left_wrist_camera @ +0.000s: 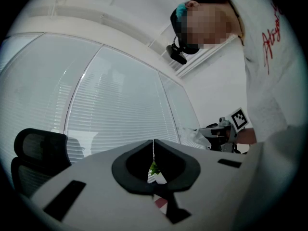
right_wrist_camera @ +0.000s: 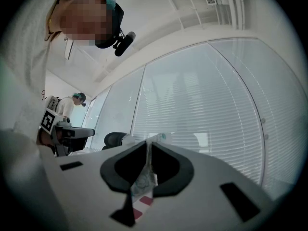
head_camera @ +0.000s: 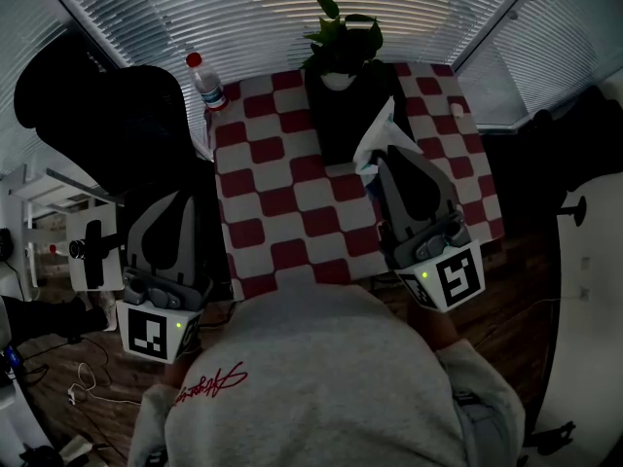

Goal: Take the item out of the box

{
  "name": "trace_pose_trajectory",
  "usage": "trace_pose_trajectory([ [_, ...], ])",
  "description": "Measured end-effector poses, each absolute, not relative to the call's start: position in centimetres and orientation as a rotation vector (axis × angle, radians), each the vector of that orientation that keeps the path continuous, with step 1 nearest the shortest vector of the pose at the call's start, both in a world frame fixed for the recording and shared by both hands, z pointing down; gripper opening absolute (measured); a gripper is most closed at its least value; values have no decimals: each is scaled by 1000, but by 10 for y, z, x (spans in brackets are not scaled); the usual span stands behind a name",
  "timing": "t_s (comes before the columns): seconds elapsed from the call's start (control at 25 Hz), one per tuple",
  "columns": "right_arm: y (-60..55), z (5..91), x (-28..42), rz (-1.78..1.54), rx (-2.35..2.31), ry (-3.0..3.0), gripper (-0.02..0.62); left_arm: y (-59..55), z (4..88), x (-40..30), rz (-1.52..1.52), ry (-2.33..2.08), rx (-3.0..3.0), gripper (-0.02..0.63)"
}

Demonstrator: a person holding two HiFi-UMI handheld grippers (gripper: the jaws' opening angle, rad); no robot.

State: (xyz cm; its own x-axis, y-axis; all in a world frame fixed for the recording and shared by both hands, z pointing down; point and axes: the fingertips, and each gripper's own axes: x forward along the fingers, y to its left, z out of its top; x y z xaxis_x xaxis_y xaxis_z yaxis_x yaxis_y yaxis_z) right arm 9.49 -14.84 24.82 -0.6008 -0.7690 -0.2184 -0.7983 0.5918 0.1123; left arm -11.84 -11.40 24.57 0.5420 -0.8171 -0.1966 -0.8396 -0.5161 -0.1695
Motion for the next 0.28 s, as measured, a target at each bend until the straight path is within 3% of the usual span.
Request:
trace_pose_trajectory([
  [0.28, -148, 248, 95, 300, -1322, 2669, 46, -113, 246, -119, 128, 1392, -2538, 18],
])
